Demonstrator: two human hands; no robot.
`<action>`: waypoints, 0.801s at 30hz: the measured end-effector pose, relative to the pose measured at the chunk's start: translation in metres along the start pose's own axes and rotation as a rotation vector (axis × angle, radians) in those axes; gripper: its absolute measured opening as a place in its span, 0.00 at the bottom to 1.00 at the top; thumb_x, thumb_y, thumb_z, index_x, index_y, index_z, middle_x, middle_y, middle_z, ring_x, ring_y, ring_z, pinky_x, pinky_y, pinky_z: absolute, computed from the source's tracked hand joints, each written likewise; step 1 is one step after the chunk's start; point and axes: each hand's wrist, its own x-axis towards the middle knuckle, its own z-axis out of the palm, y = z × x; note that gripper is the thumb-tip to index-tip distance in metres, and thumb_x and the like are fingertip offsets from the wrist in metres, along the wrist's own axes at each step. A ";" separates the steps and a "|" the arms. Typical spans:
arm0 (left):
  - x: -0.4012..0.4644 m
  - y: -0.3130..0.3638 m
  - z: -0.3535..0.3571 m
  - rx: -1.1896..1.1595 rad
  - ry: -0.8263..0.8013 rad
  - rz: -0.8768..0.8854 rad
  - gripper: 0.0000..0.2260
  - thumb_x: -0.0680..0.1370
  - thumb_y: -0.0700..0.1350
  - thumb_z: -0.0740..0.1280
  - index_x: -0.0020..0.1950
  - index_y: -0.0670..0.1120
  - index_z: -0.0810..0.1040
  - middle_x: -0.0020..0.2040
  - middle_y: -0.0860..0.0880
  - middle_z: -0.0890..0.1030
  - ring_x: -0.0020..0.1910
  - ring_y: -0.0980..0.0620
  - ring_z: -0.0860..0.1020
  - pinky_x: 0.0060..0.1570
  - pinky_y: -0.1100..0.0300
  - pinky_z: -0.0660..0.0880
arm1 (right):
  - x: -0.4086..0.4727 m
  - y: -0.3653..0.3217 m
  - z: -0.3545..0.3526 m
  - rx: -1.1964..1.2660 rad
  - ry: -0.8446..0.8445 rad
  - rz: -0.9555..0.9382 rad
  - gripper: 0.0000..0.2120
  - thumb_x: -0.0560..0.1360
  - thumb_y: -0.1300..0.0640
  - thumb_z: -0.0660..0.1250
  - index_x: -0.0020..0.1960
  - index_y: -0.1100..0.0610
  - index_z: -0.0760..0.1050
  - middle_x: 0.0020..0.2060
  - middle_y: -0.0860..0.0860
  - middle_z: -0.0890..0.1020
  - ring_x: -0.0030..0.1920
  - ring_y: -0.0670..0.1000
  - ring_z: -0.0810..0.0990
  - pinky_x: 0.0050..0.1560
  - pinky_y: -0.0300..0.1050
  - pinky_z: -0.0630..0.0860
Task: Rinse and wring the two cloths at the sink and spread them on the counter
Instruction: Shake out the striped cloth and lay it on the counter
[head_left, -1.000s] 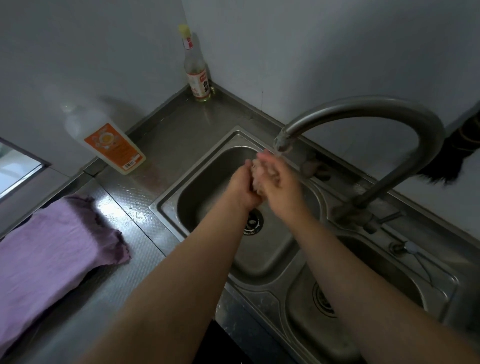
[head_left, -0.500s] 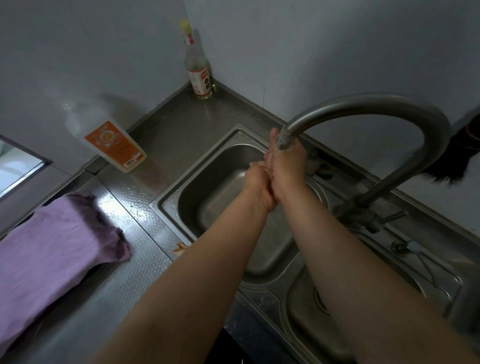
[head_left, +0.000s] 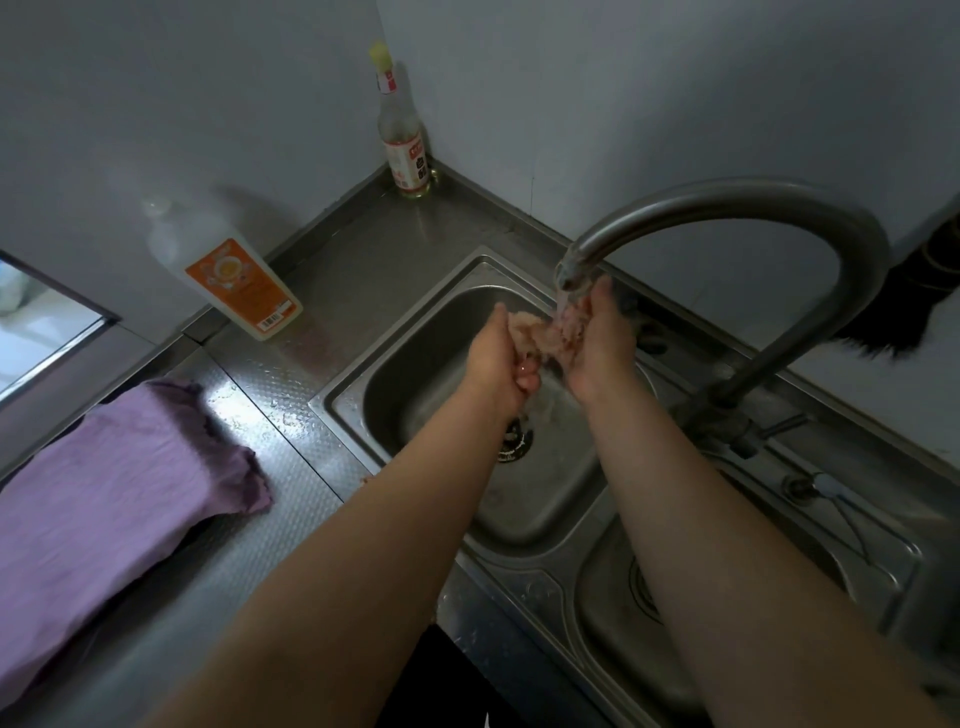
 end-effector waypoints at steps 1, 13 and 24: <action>0.002 0.000 -0.004 -0.003 -0.032 -0.013 0.19 0.81 0.59 0.57 0.37 0.49 0.69 0.23 0.54 0.69 0.17 0.60 0.64 0.14 0.69 0.59 | -0.004 0.001 -0.014 -0.122 -0.022 -0.015 0.17 0.80 0.46 0.58 0.56 0.58 0.77 0.47 0.55 0.84 0.47 0.55 0.84 0.56 0.53 0.79; -0.031 -0.017 -0.001 0.434 -0.258 0.005 0.10 0.82 0.49 0.62 0.43 0.49 0.74 0.24 0.53 0.72 0.19 0.61 0.62 0.17 0.70 0.55 | -0.040 -0.010 -0.160 -0.533 0.684 -0.241 0.37 0.77 0.67 0.62 0.78 0.58 0.44 0.77 0.56 0.55 0.76 0.54 0.57 0.72 0.41 0.53; -0.049 0.016 -0.017 0.865 -0.257 0.290 0.11 0.79 0.56 0.63 0.47 0.50 0.79 0.31 0.52 0.70 0.25 0.58 0.64 0.22 0.65 0.59 | -0.073 0.021 -0.072 -1.108 0.059 -0.419 0.42 0.71 0.43 0.72 0.77 0.47 0.53 0.78 0.53 0.53 0.76 0.55 0.53 0.75 0.56 0.56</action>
